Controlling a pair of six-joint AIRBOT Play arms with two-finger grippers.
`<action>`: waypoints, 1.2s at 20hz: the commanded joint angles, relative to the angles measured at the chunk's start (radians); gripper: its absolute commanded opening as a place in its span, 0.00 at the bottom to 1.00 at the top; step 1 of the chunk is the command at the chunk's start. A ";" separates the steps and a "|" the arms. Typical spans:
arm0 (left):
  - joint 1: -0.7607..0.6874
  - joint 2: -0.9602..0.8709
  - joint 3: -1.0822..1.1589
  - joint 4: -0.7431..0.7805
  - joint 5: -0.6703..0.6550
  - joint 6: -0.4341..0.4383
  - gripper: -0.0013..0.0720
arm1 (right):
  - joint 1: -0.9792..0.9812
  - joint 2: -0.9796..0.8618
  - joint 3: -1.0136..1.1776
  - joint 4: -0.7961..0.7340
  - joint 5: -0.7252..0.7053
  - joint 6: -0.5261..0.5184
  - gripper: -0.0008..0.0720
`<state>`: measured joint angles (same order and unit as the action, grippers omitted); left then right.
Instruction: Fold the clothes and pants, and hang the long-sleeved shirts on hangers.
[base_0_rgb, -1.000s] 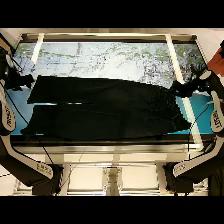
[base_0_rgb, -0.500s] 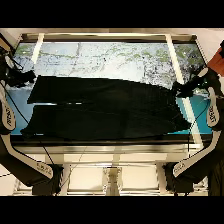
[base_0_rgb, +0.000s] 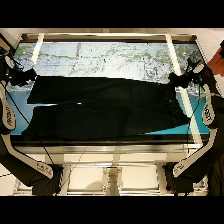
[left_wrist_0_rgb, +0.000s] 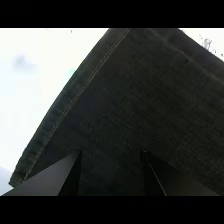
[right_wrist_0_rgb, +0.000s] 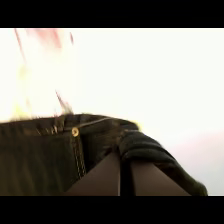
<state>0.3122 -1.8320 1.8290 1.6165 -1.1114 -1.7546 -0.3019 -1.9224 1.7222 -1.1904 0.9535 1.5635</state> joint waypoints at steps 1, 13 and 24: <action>0.001 -0.001 0.000 -0.005 0.023 0.000 0.62 | -0.023 -0.002 0.035 0.001 -0.219 0.115 0.09; 0.121 0.073 -0.002 -0.045 -0.477 0.319 0.87 | -0.143 0.027 0.276 -0.037 0.439 -0.227 0.62; 0.116 0.101 -0.188 -0.197 -0.653 0.443 0.75 | -0.150 0.137 -0.137 -0.018 0.475 -0.386 0.56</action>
<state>0.4625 -1.7329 1.7157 1.3865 -1.7794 -1.3518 -0.4465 -1.8107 1.6833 -1.2095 1.4166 1.2209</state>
